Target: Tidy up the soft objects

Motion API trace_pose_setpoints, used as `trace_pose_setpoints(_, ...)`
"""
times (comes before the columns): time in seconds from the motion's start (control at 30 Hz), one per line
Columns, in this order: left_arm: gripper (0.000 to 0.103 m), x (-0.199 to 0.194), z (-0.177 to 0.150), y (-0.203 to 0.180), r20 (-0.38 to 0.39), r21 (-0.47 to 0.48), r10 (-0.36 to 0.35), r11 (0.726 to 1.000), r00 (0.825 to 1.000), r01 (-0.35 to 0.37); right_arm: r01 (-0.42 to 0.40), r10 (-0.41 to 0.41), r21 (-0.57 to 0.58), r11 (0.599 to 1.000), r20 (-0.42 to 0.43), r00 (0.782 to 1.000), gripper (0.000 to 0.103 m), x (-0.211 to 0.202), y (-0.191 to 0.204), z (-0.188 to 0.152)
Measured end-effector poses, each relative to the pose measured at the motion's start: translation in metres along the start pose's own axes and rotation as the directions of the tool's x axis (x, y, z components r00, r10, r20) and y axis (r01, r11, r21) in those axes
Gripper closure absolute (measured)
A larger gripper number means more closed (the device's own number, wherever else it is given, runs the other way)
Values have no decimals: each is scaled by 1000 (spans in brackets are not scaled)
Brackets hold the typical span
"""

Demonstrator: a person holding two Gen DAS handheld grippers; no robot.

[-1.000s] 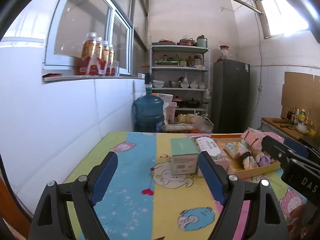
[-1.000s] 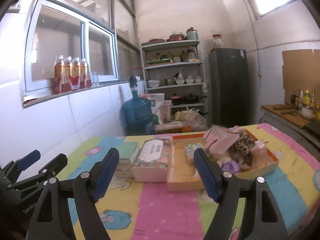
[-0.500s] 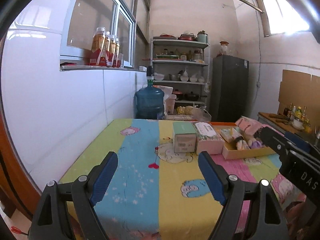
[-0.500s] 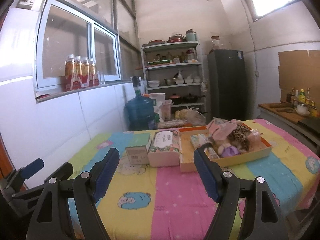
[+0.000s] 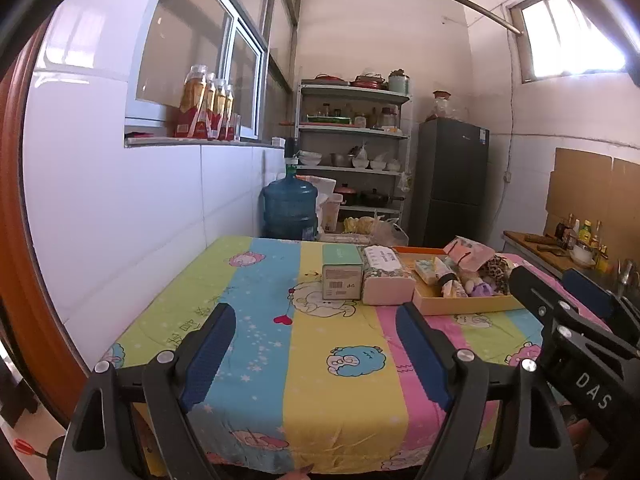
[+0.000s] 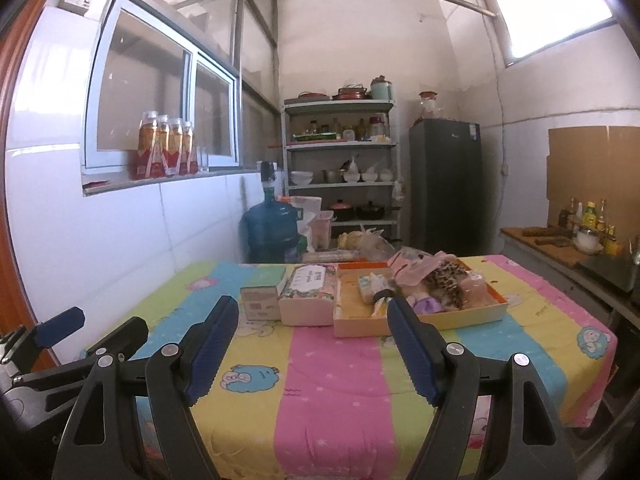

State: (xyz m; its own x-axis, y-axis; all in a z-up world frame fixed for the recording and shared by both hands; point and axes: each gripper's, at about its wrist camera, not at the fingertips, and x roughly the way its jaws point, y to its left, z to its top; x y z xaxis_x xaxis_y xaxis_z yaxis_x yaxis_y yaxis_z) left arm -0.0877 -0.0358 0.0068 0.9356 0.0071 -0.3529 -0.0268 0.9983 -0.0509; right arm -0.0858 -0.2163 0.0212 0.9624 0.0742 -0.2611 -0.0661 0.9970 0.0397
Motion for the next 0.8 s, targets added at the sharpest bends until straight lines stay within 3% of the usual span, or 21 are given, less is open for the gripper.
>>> trace_pose_setpoints(0.8,21,-6,-2,-1,13,10,20,1000,1000,-20,18,-19,-17,1000,-15,1000,25,-4,-7,-7)
